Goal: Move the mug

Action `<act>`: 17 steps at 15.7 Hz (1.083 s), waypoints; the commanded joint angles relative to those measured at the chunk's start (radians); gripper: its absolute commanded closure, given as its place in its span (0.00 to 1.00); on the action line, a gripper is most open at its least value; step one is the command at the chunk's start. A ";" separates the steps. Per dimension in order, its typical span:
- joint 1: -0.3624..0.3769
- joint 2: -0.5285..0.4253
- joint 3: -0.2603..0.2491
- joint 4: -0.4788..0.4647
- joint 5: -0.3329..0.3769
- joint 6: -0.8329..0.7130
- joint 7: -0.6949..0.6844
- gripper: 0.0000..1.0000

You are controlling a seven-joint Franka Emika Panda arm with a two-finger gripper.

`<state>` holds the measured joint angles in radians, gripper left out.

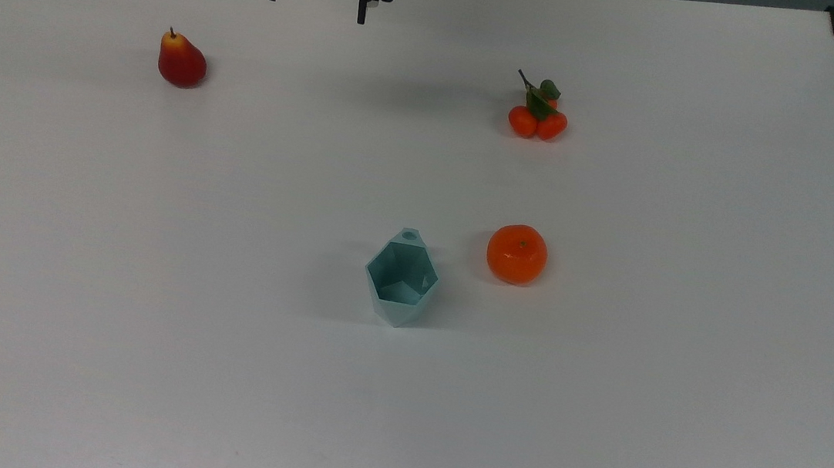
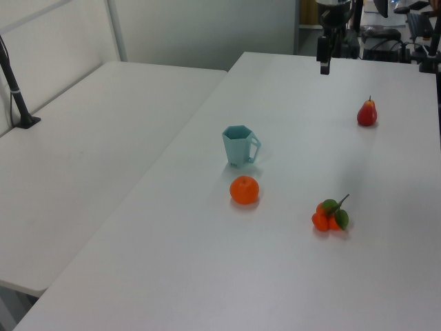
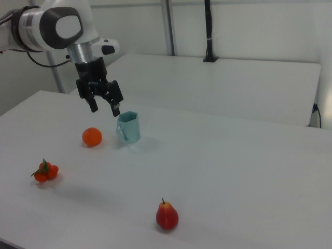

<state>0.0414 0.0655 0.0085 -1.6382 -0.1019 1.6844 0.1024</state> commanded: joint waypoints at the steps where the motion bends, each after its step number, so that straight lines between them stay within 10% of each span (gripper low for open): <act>1: -0.003 -0.016 -0.010 -0.012 0.007 -0.017 -0.007 0.00; 17: 0.089 0.143 0.010 -0.012 0.001 0.262 0.007 0.00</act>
<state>0.0938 0.1696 0.0251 -1.6412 -0.1015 1.8470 0.1034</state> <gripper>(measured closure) 0.000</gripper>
